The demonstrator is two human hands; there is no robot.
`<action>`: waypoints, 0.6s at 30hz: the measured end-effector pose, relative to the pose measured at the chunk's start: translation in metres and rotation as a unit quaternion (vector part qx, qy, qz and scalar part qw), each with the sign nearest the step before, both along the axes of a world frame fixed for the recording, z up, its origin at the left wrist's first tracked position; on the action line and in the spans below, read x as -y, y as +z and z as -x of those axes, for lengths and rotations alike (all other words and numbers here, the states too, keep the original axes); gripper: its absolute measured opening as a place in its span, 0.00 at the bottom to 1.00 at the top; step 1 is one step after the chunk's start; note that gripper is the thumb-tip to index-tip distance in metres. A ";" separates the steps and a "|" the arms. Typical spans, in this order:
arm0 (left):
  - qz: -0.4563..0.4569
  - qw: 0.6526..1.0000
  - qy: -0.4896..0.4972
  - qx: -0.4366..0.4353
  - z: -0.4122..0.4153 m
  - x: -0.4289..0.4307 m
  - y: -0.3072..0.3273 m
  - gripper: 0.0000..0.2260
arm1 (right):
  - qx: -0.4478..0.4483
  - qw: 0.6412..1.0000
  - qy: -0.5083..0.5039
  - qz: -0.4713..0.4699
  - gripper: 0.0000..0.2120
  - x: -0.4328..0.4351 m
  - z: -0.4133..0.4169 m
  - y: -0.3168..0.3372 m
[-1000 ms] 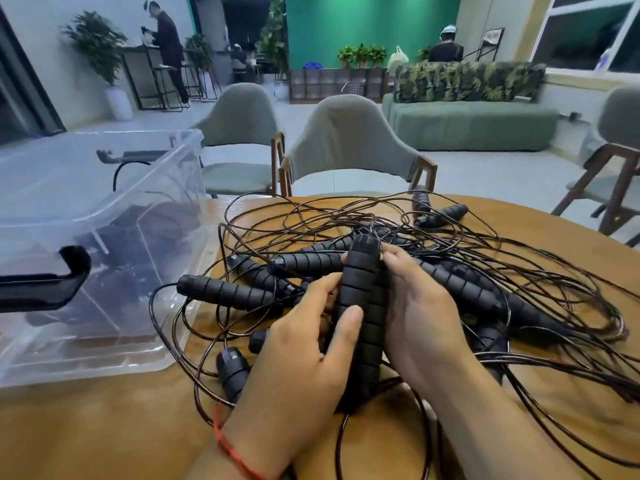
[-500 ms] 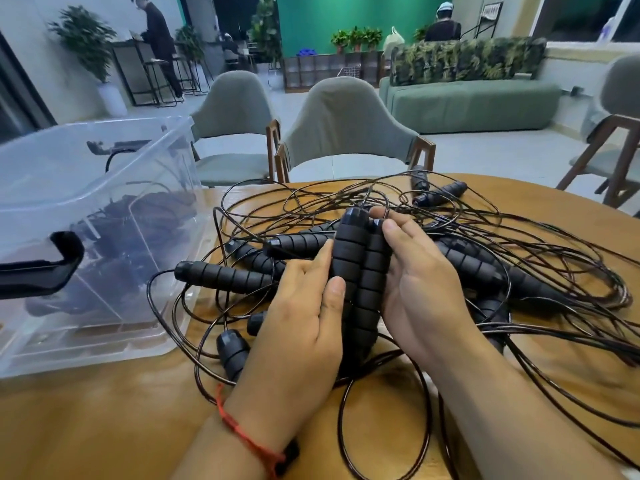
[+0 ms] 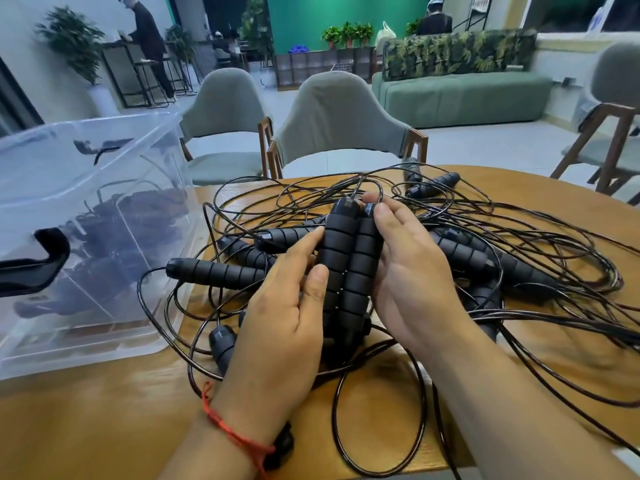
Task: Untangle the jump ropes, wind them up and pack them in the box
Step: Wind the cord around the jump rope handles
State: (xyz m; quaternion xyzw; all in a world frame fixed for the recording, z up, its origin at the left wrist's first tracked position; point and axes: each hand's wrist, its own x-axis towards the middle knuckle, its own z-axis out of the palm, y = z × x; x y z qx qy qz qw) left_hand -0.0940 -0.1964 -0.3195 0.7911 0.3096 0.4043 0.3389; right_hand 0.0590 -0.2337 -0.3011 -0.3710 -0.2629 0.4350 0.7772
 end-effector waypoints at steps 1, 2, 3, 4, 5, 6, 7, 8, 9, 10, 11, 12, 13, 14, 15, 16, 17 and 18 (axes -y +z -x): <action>0.003 1.000 0.003 0.005 -0.001 0.000 0.001 0.19 | 0.001 1.000 0.003 -0.001 0.13 -0.001 0.001 0.000; 0.004 1.000 0.007 0.009 -0.001 -0.001 0.001 0.19 | 0.003 1.000 0.005 -0.001 0.13 -0.001 0.002 -0.001; 0.003 1.000 0.011 0.012 -0.001 -0.001 0.002 0.19 | 0.004 1.000 0.005 -0.002 0.12 -0.002 0.002 -0.001; 0.001 1.000 0.014 0.011 -0.002 -0.001 0.002 0.19 | 0.005 1.000 0.004 -0.001 0.12 -0.002 0.001 -0.002; -0.003 1.000 0.016 0.008 -0.001 -0.001 0.003 0.19 | 0.003 1.000 0.003 -0.001 0.12 -0.003 0.002 -0.001; -0.007 1.000 0.014 0.006 -0.002 -0.001 0.003 0.19 | 0.001 1.000 0.001 -0.002 0.12 -0.003 0.001 -0.002; -0.009 1.000 0.012 0.003 -0.002 -0.001 0.002 0.20 | -0.002 1.000 -0.002 -0.002 0.12 -0.002 0.000 -0.002; -0.013 1.000 0.013 0.002 -0.002 0.000 0.003 0.20 | -0.004 1.000 -0.006 -0.004 0.12 -0.003 0.000 -0.002; -0.015 1.000 0.014 0.003 -0.002 0.000 0.002 0.20 | -0.006 1.000 -0.008 -0.006 0.12 -0.003 0.000 -0.003; -0.015 1.000 0.015 0.005 -0.001 0.000 0.002 0.19 | -0.009 1.000 -0.010 -0.007 0.12 -0.003 0.001 -0.003; -0.016 1.000 0.014 0.007 -0.001 0.000 0.003 0.19 | -0.012 1.000 -0.012 -0.010 0.12 -0.003 0.001 -0.003; -0.019 1.000 0.013 0.007 -0.001 0.000 0.003 0.20 | -0.015 1.000 -0.013 -0.011 0.12 -0.003 0.001 -0.003; -0.023 1.000 0.013 0.004 -0.001 0.000 0.003 0.20 | -0.016 1.000 -0.014 -0.010 0.12 -0.003 0.002 -0.002; -0.030 0.999 0.011 -0.004 -0.001 0.000 0.004 0.21 | -0.018 1.000 -0.015 -0.010 0.12 -0.004 0.003 -0.002; -0.038 0.999 0.007 -0.019 -0.002 0.001 0.004 0.22 | -0.021 1.000 -0.017 -0.010 0.12 -0.004 0.003 -0.003; -0.046 0.998 0.004 -0.042 -0.003 0.003 0.005 0.26 | -0.022 0.999 -0.021 -0.010 0.11 -0.004 0.004 -0.002; -0.054 0.996 0.003 -0.068 -0.004 0.006 0.006 0.31 | -0.020 0.999 -0.026 -0.007 0.11 -0.004 0.005 -0.002; -0.062 0.994 0.004 -0.093 -0.005 0.008 0.006 0.37 | -0.014 0.999 -0.031 -0.005 0.11 -0.004 0.006 -0.002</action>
